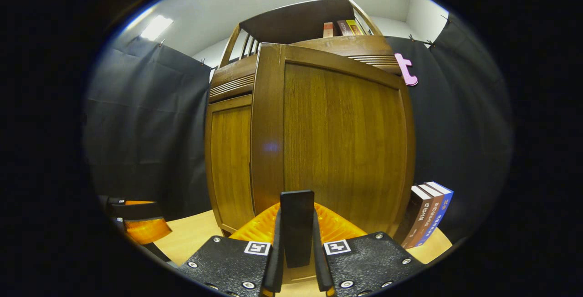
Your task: Open the right door of the double-door shoe cabinet with the right hand, and open the left door with the left hand.
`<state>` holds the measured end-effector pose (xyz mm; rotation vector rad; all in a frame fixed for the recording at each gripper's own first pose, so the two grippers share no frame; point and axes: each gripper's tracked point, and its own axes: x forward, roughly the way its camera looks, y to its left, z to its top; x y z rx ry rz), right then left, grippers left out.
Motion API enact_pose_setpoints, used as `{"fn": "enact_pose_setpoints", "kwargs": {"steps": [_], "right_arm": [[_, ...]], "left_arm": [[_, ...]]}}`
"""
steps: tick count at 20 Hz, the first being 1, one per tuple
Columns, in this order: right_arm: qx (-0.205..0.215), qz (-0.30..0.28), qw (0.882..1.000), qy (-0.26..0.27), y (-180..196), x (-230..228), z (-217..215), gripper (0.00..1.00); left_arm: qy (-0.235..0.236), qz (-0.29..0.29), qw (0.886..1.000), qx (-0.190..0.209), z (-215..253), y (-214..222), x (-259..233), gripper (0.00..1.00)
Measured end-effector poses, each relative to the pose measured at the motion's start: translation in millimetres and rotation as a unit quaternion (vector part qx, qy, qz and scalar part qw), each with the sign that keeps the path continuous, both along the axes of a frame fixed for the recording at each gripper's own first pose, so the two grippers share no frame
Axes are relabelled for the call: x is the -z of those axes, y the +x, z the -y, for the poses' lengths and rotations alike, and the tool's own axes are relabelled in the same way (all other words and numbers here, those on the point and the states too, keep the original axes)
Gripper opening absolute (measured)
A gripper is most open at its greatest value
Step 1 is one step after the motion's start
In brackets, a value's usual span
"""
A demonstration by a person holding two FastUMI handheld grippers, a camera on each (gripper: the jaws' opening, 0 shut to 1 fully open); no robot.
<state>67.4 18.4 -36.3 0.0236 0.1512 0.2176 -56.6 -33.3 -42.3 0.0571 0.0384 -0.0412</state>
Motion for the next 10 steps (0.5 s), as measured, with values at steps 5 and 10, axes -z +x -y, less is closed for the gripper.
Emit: {"fn": "enact_pose_setpoints", "kwargs": {"steps": [5,10], "right_arm": [[0.003,-0.008,1.0,0.001,-33,-7,31,0.29],[0.052,0.001,0.998,-0.022,-62,-13,81,0.25]], "left_arm": [[0.007,0.0,1.0,-0.007,-2,3,-1,1.0],[0.005,-0.001,1.0,0.003,7,9,-6,1.0]]}}
